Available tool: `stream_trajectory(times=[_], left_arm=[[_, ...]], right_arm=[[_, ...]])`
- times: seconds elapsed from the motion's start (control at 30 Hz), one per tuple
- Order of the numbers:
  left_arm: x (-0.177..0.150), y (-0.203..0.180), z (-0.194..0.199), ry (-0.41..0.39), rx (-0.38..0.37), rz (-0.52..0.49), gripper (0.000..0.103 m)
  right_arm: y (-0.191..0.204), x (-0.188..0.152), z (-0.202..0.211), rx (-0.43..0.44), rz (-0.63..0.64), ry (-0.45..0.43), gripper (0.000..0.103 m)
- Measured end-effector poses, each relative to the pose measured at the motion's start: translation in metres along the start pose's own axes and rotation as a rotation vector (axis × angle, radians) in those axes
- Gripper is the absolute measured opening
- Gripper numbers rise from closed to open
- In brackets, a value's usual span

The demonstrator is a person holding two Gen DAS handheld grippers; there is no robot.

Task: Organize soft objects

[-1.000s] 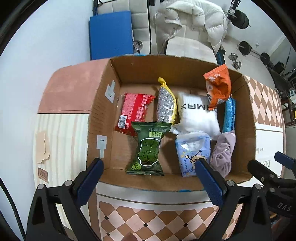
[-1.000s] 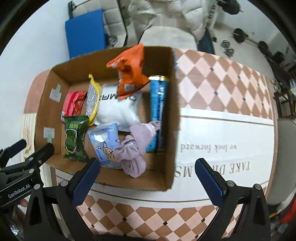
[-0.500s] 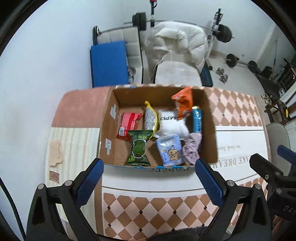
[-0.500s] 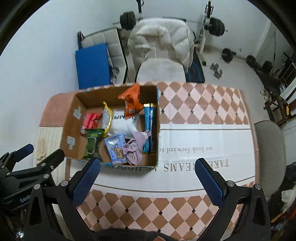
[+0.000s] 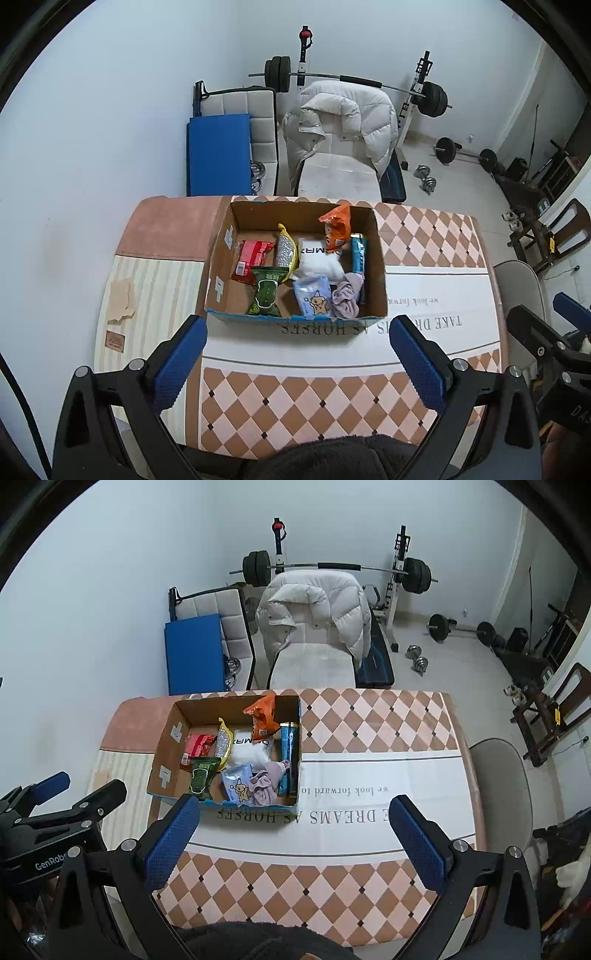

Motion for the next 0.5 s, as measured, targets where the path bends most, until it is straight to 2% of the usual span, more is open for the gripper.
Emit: stream_trajectory(times=[0.2,0.5], left_arm=[[0.005,0.001,0.018,-0.032,0.01,-0.001,0.101],[0.013,0.01,0.034,-0.09,0.043,0.018,0.101]], right_arm=[[0.005,0.004,0.02,-0.003,0.031,-0.022,0.103],[-0.002,0.008,0.026,-0.017,0.021,-0.038,0.103]])
Point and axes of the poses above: each gripper's, at about its wrist camera, not at the fingertips, and z roughly against the way its jaws point, y to its left, x to its top, the point moved 5 cm from there along -z, roughly the way its jaws point, and after that the axes turned 11 degrees about -y, right-handed, at the moved point
